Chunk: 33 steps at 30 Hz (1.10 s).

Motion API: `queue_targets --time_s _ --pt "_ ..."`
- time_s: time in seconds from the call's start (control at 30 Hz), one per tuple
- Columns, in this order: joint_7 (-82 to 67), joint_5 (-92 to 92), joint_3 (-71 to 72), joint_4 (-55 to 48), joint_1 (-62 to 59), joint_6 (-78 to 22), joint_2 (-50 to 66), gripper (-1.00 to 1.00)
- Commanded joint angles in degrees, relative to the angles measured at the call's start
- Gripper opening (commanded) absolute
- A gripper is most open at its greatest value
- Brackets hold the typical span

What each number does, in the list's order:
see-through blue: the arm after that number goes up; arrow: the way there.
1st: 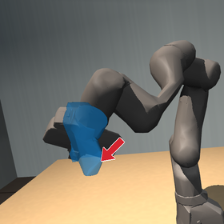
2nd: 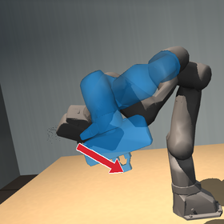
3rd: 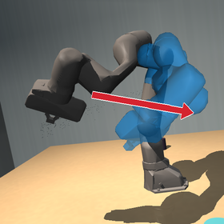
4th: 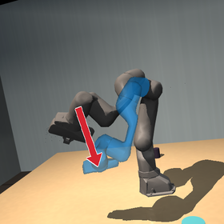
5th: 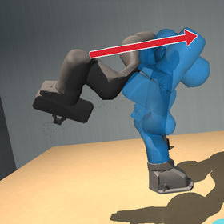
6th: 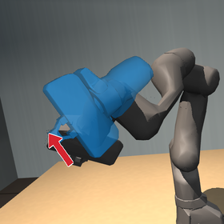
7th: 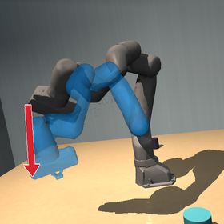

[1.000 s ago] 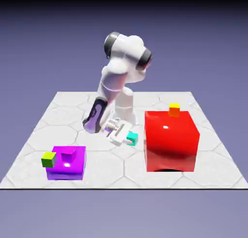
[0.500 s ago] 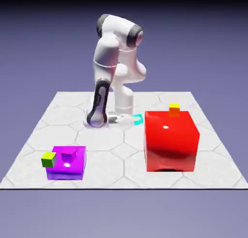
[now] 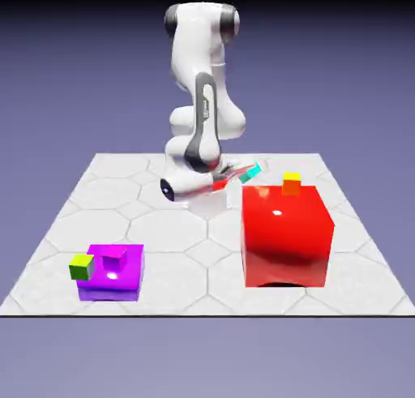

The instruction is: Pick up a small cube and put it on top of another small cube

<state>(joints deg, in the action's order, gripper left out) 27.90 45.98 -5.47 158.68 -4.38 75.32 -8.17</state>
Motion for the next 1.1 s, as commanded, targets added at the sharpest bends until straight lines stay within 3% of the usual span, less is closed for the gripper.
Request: queue_targets --time_s 0.0,0.73,0.93,0.97,1.07 --pt "2.47 0.91 1.03 -0.04 -0.52 0.38 -0.79 -1.0" --pt "57.29 23.26 23.28 -0.85 -11.87 8.26 -17.67 -1.0" --pt "55.8 32.59 29.38 2.15 -7.65 15.42 -15.04 -1.0" --pt "55.8 32.6 29.38 2.15 -7.65 15.42 -15.04 1.0" --pt "57.48 27.62 25.73 0.4 -10.18 11.33 -16.48 1.0"
